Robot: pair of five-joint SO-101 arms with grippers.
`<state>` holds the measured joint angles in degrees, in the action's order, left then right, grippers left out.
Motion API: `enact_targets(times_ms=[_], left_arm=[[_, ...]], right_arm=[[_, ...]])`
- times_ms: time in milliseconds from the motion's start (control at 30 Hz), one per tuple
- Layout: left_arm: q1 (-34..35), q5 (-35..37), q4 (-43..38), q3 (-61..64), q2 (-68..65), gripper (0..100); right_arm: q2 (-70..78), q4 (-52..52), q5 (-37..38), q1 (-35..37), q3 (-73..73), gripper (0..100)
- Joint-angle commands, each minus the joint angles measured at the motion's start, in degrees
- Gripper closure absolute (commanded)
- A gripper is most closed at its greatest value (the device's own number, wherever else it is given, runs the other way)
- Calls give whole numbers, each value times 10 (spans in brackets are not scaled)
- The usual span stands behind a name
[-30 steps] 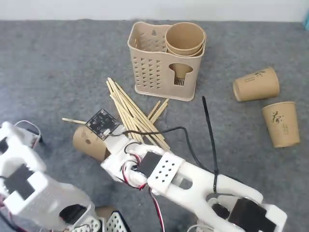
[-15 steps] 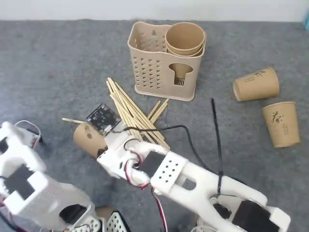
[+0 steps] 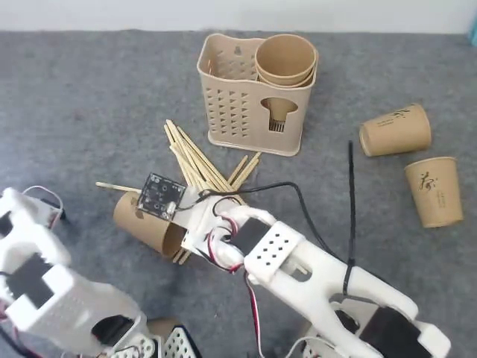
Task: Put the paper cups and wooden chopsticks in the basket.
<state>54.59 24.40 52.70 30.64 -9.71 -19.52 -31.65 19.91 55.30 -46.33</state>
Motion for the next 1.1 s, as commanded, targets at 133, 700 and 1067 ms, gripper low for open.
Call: enact_targets(times_ms=[133, 700, 1067], left_arm=[[-6, 3, 16, -21, 1, 805], [-7, 3, 17, -21, 1, 805], [-7, 3, 17, -21, 1, 805]], right_arm=[[-11, 130, 11, -7, -30, 807], [105, 143, 11, -28, 22, 998], [-8, -143, -59, -65, 142, 991]])
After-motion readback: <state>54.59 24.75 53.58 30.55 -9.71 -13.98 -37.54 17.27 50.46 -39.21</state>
